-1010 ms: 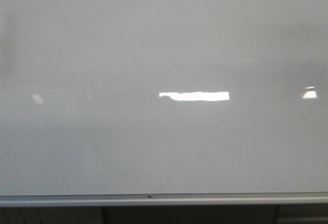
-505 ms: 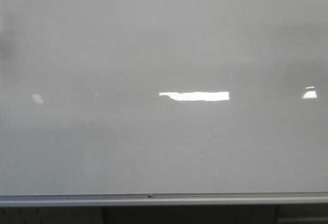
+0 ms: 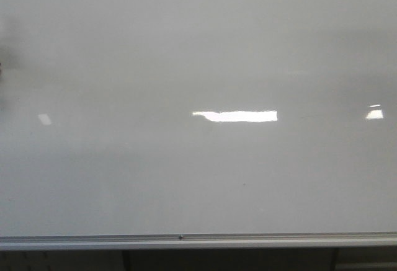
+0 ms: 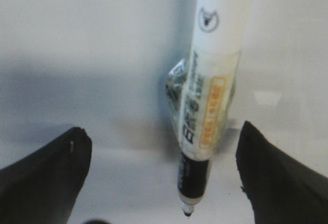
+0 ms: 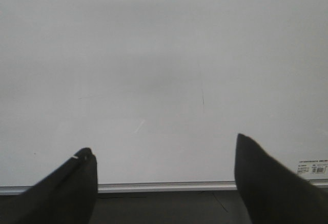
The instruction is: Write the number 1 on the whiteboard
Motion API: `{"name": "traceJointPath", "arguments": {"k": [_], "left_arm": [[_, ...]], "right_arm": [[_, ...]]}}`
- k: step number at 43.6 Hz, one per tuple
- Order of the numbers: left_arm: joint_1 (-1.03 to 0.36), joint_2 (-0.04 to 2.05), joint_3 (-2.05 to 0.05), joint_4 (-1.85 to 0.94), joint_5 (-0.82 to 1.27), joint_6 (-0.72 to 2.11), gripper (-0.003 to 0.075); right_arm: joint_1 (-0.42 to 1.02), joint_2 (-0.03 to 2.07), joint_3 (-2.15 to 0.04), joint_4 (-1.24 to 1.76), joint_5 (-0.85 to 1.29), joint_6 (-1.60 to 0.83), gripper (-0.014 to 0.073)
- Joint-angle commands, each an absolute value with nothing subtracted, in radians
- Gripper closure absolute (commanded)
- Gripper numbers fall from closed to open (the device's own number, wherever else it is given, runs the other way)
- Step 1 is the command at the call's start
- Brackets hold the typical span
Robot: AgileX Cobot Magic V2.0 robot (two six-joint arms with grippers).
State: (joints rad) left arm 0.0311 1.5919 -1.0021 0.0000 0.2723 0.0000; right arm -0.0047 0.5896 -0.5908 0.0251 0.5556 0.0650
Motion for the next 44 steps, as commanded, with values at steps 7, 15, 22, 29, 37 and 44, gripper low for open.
{"name": "traceJointPath", "arguments": {"k": [7,15,22,29,37,44], "left_arm": [[0.012,1.563,-1.036,-0.011,0.179,0.000,0.0156],[-0.019,1.592,-1.036,-0.011,0.133,0.006,0.0156],[-0.038,1.618,-1.036,-0.011,0.144,0.006,0.0156],[-0.038,1.616,-1.036,-0.011,0.189,0.006,0.0225],[-0.038,1.614,-1.036,-0.011,0.236,0.006,0.0412],[-0.038,1.614,-1.036,-0.011,0.261,0.006,0.0543]], "right_arm": [[-0.007,0.596,-0.617,0.013,0.476,0.058,0.0014],[-0.007,0.596,-0.617,0.013,0.476,0.058,0.0014],[-0.007,0.596,-0.617,0.013,0.476,0.058,0.0014],[-0.007,0.596,-0.617,0.013,0.476,0.058,0.0014],[-0.007,0.596,-0.617,0.013,0.476,0.058,0.0014],[-0.007,0.596,-0.617,0.013,0.476,0.058,0.0014]]}}
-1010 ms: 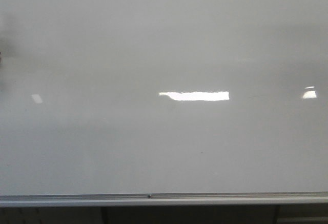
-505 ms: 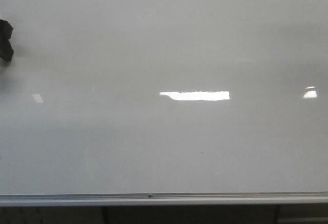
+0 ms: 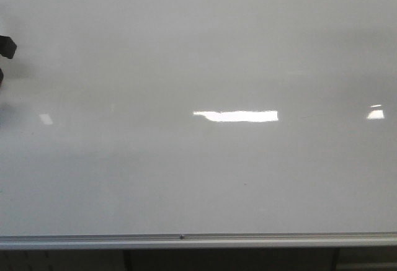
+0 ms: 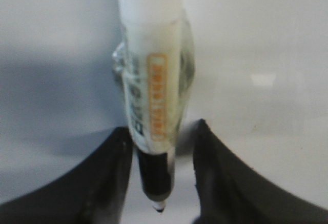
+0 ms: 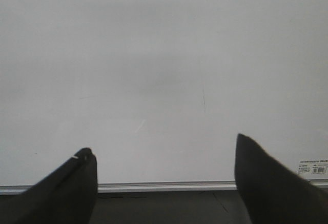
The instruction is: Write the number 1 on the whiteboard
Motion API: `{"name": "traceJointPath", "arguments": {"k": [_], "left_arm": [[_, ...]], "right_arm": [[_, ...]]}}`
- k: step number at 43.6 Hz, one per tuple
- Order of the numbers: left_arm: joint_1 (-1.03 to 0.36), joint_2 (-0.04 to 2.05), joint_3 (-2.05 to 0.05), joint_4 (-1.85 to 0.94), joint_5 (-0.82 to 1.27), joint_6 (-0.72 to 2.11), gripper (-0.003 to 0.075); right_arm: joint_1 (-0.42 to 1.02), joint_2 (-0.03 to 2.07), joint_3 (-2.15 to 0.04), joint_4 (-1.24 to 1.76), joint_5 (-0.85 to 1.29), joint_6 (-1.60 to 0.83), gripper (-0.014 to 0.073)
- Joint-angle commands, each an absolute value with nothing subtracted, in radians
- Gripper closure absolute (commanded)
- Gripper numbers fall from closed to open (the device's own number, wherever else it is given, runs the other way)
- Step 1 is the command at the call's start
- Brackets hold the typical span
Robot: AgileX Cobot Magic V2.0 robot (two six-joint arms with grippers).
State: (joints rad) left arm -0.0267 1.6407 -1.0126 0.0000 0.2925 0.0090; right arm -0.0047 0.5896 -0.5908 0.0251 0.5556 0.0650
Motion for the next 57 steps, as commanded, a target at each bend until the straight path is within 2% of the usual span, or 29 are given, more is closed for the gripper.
{"name": "traceJointPath", "arguments": {"k": [1,10,13,21,29,37,45,52,57], "left_arm": [[-0.038,1.614,-1.036,-0.011,0.261,0.006,0.0560],[-0.038,1.609,-1.036,-0.011,0.269,0.006,0.0713],[-0.038,1.592,-1.036,0.000,0.293,0.006,0.0740],[-0.052,1.478,-1.036,0.069,0.411,0.019,0.0741],[-0.117,1.328,-1.058,0.087,0.611,0.130,0.0741],[-0.247,1.235,-1.129,0.080,0.850,0.244,0.0741],[-0.390,1.231,-1.181,0.000,1.078,0.416,0.0741],[-0.515,1.231,-1.183,-0.094,1.134,0.588,0.0741],[-0.607,1.231,-1.183,-0.098,1.134,0.611,0.0741]], "right_arm": [[-0.007,0.596,-0.617,0.013,0.476,0.058,0.0014],[-0.007,0.596,-0.617,0.013,0.476,0.058,0.0014],[-0.007,0.596,-0.617,0.013,0.476,0.058,0.0014],[-0.007,0.598,-0.630,0.023,0.500,0.058,0.0014],[-0.007,0.645,-0.729,0.055,0.669,0.000,0.0014],[-0.007,0.750,-0.847,0.268,0.871,-0.238,0.0014],[-0.001,0.862,-0.945,0.520,1.045,-0.509,0.0014],[0.102,0.940,-1.014,0.658,1.108,-0.766,0.0014],[0.228,0.995,-1.063,0.658,1.109,-0.839,0.0014]]}}
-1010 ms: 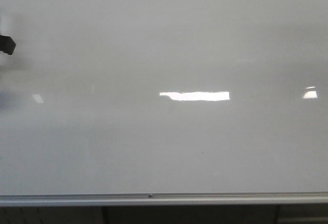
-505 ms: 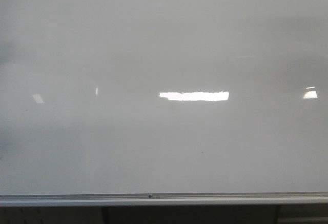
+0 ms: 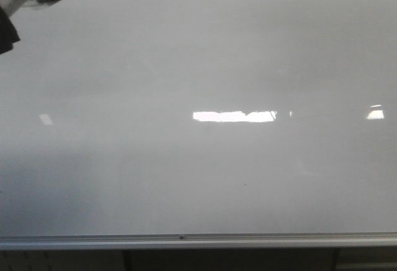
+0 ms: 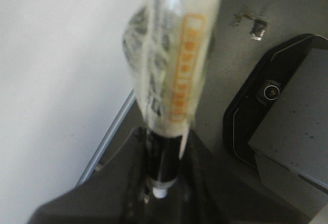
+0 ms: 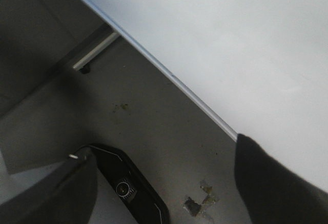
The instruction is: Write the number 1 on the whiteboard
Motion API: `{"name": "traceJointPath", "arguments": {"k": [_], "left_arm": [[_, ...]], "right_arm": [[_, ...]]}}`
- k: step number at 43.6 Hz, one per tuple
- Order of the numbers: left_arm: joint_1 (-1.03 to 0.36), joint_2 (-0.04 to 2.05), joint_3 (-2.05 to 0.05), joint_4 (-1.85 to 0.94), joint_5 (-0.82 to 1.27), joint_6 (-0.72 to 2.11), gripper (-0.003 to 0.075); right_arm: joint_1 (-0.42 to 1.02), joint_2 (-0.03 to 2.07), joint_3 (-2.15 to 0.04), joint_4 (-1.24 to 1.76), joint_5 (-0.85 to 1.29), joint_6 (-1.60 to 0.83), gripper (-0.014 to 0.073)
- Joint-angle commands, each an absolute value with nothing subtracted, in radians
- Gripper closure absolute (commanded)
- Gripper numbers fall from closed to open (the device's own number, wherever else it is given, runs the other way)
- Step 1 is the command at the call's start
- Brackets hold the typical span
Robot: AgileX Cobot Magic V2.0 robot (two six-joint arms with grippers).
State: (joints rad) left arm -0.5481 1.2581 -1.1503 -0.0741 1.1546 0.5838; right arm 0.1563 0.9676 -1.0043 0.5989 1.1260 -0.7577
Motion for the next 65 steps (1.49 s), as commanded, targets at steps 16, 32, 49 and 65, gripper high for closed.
{"name": "traceJointPath", "arguments": {"k": [16,32,49,65], "left_arm": [[-0.797,1.231,-1.183,-0.098,1.126,0.634,0.0741],[-0.803,1.231,-1.183,-0.098,1.115,0.634,0.0741],[-0.803,1.231,-1.183,-0.098,1.108,0.634,0.0741],[-0.803,1.231,-1.183,-0.098,1.103,0.634,0.0738]], "right_arm": [[0.511,1.185,-1.259,0.644,1.054,-1.017,0.0014],[0.693,1.351,-1.372,0.636,1.032,-1.021,0.0016],[0.712,1.375,-1.372,0.630,1.017,-1.021,0.0298],[0.712,1.375,-1.372,0.630,1.023,-1.013,0.0614]]}}
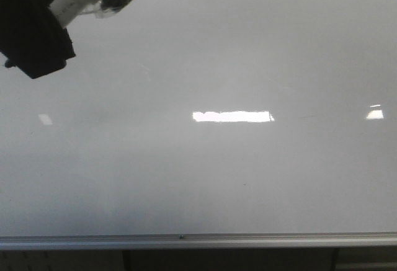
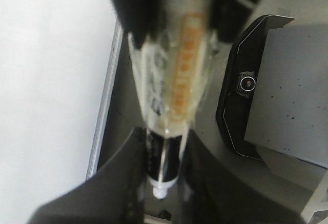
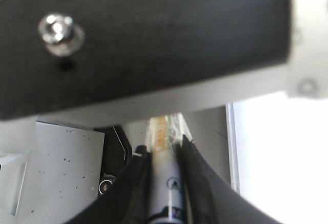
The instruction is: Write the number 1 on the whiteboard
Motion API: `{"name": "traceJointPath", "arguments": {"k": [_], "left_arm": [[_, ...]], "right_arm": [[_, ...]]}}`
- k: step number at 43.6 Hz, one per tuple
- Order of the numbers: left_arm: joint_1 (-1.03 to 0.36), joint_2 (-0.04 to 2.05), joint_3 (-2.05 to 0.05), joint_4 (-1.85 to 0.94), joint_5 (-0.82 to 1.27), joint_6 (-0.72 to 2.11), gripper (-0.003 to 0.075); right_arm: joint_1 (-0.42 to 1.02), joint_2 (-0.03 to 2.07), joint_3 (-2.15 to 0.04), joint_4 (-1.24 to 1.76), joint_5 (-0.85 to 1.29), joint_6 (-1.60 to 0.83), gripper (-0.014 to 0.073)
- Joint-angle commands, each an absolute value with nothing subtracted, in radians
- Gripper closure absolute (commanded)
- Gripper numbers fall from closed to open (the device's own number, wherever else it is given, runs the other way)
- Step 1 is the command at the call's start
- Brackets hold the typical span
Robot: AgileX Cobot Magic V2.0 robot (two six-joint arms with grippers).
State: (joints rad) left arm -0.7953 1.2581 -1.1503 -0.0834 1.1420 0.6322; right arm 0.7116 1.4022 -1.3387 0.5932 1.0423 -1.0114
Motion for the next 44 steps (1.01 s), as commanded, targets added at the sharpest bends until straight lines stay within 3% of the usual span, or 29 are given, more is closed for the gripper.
{"name": "traceJointPath", "arguments": {"k": [1,4,8,9,13,17,28,34,44], "left_arm": [[-0.803,1.231,-1.183,-0.098,1.101,0.634,0.0736],[-0.803,1.231,-1.183,-0.098,1.102,0.634,0.0698],[-0.803,1.231,-1.183,-0.098,1.102,0.627,0.0565],[-0.803,1.231,-1.183,-0.098,1.102,0.627,0.0489],[-0.803,1.226,-1.186,-0.092,1.103,0.620,0.0302],[-0.803,1.205,-1.186,-0.072,1.103,0.603,0.0193],[-0.795,1.093,-1.186,-0.042,1.089,0.502,0.0186],[-0.720,1.036,-1.186,-0.042,1.049,0.419,0.0186],[-0.479,0.978,-1.183,-0.053,1.005,0.295,0.0186]], "right_arm": [[0.712,1.375,-1.372,0.630,1.023,-1.013,0.0622],[0.711,1.375,-1.372,0.630,1.023,-1.011,0.0634],[0.710,1.375,-1.372,0.630,1.023,-1.003,0.0634],[0.710,1.375,-1.372,0.630,1.023,-0.999,0.0634],[0.709,1.375,-1.372,0.621,1.021,-0.981,0.0634],[0.709,1.374,-1.372,0.573,1.021,-0.935,0.0634],[0.709,1.319,-1.372,0.303,1.030,-0.686,0.0634],[0.679,1.261,-1.356,0.207,1.054,-0.554,0.0634],[0.423,1.144,-1.245,0.202,1.006,-0.398,0.0634]]}}
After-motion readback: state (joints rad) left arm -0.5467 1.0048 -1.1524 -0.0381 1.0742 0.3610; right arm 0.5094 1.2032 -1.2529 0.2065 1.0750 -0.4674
